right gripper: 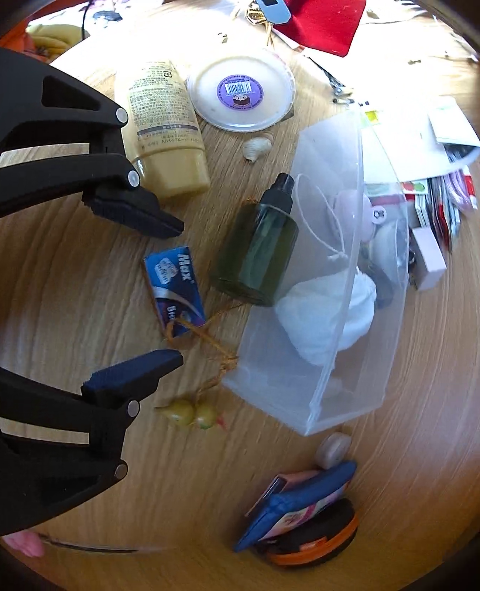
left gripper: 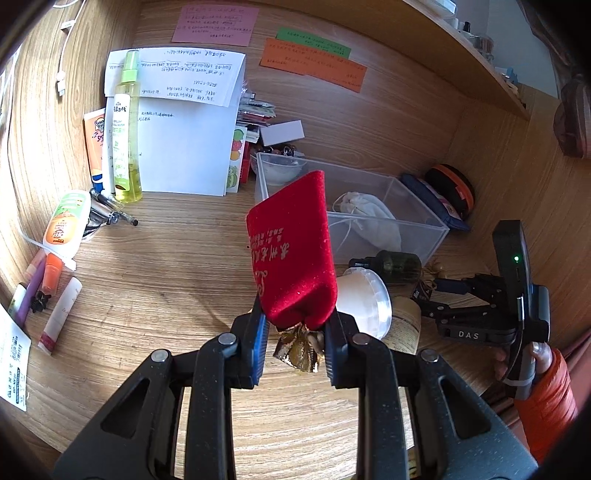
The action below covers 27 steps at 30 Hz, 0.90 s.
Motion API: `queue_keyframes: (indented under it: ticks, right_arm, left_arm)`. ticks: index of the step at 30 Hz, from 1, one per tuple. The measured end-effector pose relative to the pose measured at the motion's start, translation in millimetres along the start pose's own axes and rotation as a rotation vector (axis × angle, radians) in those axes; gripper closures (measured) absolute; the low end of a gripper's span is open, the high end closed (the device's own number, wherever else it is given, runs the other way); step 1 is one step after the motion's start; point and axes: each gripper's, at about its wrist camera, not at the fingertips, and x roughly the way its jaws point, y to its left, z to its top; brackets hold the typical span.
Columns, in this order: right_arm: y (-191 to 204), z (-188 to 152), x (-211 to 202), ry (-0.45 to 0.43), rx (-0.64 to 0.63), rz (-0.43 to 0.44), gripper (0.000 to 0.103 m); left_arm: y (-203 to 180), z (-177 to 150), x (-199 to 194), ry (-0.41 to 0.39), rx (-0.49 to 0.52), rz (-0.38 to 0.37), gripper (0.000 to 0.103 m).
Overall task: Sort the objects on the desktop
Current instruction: 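Grasp the blue Max razor box with the right tool while the left tool lifts the red pouch, then carry the blue box and red pouch over the clear box and release both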
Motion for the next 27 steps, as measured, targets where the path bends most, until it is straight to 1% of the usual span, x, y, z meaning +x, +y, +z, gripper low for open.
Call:
queue_keyframes:
  ticks: [2,3,4,5,7,12,19,22,27]
  right_arm:
    - [-2.9,1.6,2.2,0.005,0.002,0.03,0.046]
    - [-4.3,1.4,2.6,0.006,0.009,0.048,0.053]
    - [-5.2,0.7,2.3,0.006,0.012,0.072,0.056]
    - [-5.0,-0.5,1.9,0.005,0.012,0.076,0.056]
    - [-3.1,-4.9,-1.0,-0.01,0.005,0.056,0.056]
    - [-3.0,-14.7,-9.3,-0.022,0.017,0.047,0.056]
    - [-13.8,-25.8,-36.4,-0.064,0.042,0.023,0.056]
    - [-15.4,-25.2,-54.7,-0.099,0.042,0.026,0.056]
    - [-16.0,-14.5,-87.8,-0.19,0.04,0.027,0.056]
  left_arm:
    - [0.1,0.3,-0.2,-0.001,-0.005,0.007,0.078]
    - [0.7,0.9,-0.5,-0.001,-0.007,0.005,0.078]
    - [1.2,1.8,-0.8,-0.002,-0.008,0.002,0.078]
    - [1.8,3.2,-1.2,-0.003,-0.008,0.004,0.078]
    - [1.7,6.7,-1.9,-0.007,-0.007,0.008,0.078]
    - [-2.5,17.8,-7.2,-0.03,0.007,-0.003,0.078]
    - [-14.5,35.5,-7.7,-0.047,0.04,-0.021,0.078]
    - [-19.9,43.0,-6.9,-0.051,0.057,-0.029,0.078]
    - [-28.9,59.0,-5.7,-0.062,0.085,-0.038,0.078]
